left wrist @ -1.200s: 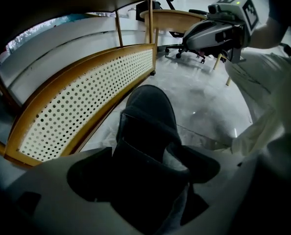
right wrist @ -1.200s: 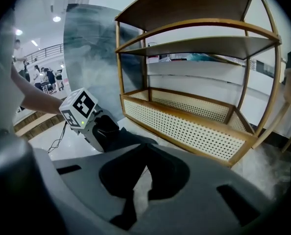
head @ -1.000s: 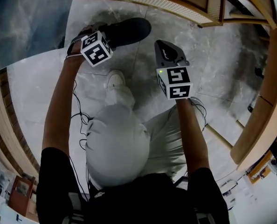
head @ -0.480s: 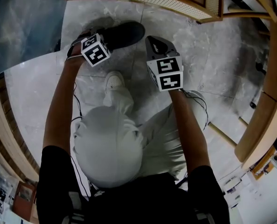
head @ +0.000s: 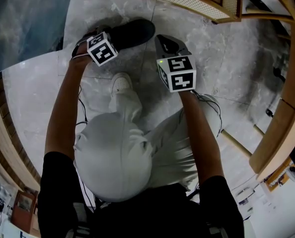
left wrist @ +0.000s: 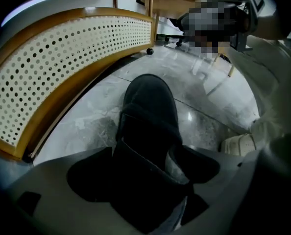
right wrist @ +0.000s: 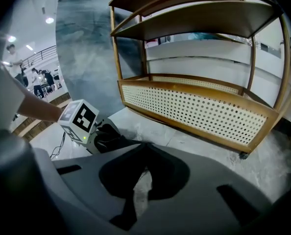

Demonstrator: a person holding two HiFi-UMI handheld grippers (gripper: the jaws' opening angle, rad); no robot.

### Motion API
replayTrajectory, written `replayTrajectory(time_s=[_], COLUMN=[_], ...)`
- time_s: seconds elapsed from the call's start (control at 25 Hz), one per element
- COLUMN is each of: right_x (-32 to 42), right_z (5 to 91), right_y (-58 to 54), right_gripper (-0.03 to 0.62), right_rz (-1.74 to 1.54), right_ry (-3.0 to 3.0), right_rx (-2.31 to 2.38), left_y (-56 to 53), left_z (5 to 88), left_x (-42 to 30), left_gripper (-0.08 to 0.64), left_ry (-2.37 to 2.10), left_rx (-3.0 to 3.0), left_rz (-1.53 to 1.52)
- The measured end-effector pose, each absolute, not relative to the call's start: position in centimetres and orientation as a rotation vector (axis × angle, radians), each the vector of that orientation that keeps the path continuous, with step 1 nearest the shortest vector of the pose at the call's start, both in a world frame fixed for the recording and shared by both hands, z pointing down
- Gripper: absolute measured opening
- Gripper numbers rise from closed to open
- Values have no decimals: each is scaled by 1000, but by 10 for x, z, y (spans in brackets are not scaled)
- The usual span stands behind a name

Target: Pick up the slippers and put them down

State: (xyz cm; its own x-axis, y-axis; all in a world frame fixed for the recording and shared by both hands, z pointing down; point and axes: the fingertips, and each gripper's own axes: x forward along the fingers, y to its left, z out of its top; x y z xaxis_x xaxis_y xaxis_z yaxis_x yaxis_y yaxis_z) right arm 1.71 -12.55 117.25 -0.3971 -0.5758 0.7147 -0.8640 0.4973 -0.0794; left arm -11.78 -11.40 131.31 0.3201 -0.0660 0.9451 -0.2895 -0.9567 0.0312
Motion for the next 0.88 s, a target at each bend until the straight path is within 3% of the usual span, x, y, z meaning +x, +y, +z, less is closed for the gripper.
replayTrajectory(time_s=[0.88], right_x=[24], right_z=[1184], right_y=[-119], right_gripper=[0], right_rz=[667], right_ry=[-2104], right_rx=[1177], left_y=[-110], left_z=[1311], left_x=[-119], left_gripper=[431], left_ry=[-335], left_rx=[2407], left_rz=[1608])
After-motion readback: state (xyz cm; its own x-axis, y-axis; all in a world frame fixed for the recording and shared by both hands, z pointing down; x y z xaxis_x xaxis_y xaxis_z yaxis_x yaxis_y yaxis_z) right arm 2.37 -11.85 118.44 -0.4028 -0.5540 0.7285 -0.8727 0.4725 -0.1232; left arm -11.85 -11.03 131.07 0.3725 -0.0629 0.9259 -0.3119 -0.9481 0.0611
